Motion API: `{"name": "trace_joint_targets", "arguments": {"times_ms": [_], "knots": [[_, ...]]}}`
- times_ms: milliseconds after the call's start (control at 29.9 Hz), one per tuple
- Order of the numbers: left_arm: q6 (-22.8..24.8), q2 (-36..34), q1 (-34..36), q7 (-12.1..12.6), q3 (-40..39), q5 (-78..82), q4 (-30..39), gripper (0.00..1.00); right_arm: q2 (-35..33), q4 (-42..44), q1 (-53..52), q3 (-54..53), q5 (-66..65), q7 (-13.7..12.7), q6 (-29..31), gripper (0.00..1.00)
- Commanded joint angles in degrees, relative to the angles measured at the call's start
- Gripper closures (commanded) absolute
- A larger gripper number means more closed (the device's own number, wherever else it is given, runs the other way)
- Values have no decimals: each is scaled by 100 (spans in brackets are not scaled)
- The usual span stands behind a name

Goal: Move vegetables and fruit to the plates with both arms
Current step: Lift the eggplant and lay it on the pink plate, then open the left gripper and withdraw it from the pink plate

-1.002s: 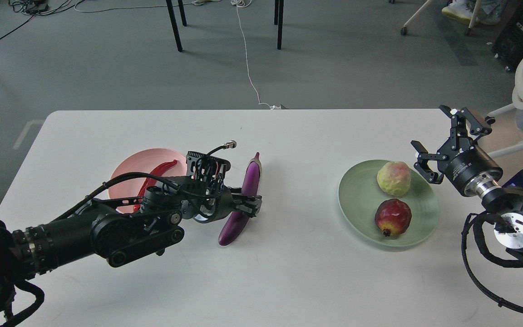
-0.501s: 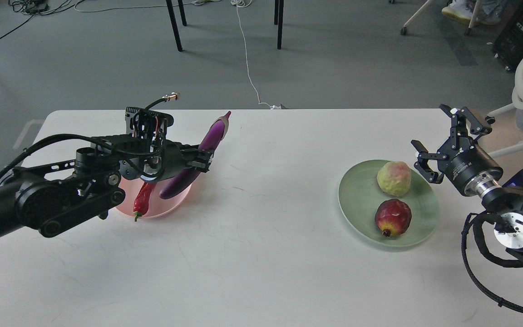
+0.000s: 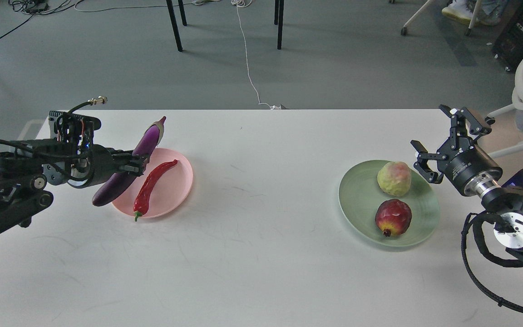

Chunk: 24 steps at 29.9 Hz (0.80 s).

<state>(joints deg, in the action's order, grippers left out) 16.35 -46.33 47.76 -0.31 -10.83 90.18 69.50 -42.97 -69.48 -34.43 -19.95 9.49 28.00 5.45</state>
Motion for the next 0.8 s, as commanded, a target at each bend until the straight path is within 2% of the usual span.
{"name": "trace_joint_targets", "arguments": {"times_ms": [0,67,134,200,334,501,635,768], "knots": [[-44,10,-91,-30,20,52,-25,32,-1,-4,-2,0,0,0,0,3],[-44,-8,-109,-30,20,78,-42,19,-18,-4,-2,0,0,0,0,3],[-44,-34,-100,-39,2,79,-42,13,-27,-4,-2,0,9,0,0,3],[-44,-60,-91,-48,-51,44,-42,1,-27,-4,-2,0,0,0,0,3],[-53,-148,-12,-206,-191,8,10,1,-27,-4,-11,0,0,0,0,3],[-281,97,-73,-531,-1428,-683,309,1,-27,22,-90,9,-35,0,0,3],[-763,711,-433,-803,-1913,-2912,406,1,8,14,-108,0,-105,0,9,1],[-1449,1300,-731,-839,-2177,-4953,406,1,-1,-13,-169,9,-114,0,35,1]]}}
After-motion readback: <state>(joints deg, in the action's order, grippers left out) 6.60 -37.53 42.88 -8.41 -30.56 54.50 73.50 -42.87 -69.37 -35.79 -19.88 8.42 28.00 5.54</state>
